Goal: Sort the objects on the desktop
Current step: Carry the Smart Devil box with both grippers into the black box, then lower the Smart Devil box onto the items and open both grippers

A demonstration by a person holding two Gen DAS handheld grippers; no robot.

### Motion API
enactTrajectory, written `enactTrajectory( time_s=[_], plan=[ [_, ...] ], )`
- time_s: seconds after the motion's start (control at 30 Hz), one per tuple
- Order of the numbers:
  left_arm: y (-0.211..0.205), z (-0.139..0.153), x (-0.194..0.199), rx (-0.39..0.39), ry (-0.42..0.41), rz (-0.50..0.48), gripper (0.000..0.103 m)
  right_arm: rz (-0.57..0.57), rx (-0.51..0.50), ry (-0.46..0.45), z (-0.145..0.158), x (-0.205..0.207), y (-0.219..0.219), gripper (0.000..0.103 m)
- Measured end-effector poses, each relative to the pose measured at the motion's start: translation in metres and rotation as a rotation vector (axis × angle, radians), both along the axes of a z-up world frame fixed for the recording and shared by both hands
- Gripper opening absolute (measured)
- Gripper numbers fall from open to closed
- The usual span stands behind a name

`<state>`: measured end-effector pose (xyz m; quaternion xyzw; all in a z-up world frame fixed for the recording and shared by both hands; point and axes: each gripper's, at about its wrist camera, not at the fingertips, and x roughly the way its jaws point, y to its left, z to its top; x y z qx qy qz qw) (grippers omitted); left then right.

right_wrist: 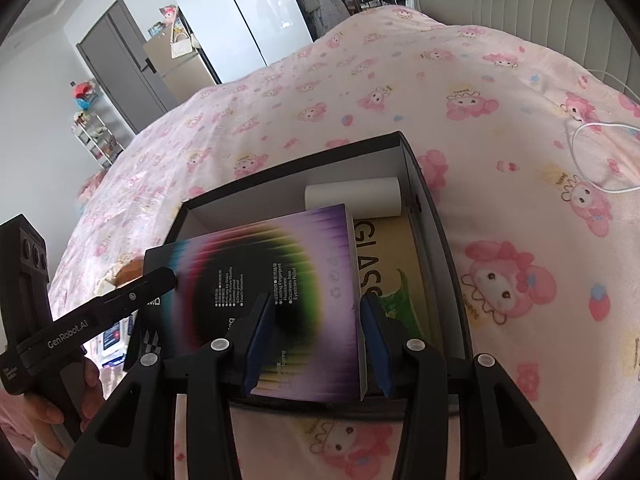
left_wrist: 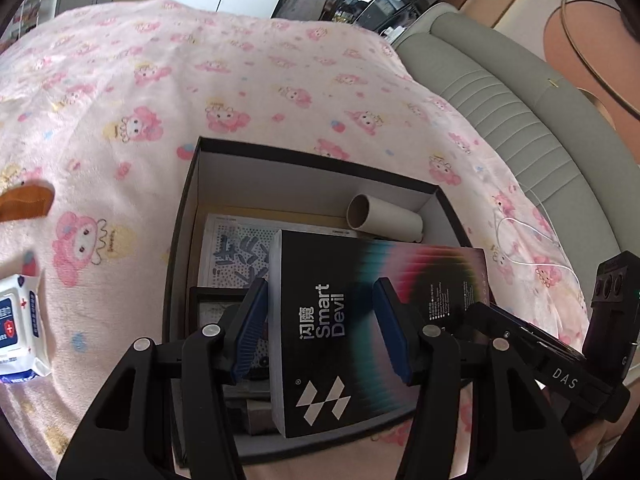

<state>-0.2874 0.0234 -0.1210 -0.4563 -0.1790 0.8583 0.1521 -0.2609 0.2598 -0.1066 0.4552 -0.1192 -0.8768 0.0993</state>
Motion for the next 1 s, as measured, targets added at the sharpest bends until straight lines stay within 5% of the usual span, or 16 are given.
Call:
enactTrajectory(
  time_s=[0.4, 0.77, 1.0],
  plan=[
    [-0.014, -0.011, -0.055, -0.059, -0.08, 0.058, 0.056, 0.031, 0.038, -0.089, -0.013, -0.057, -0.025, 0.04],
    [-0.001, -0.016, -0.064, -0.239, -0.034, 0.038, 0.062, -0.01, 0.05, -0.165, -0.037, -0.086, -0.039, 0.045],
    [0.006, -0.016, -0.056, -0.346, -0.004, 0.008, 0.063, 0.004, 0.07, -0.089, -0.021, -0.075, -0.037, 0.045]
  ],
)
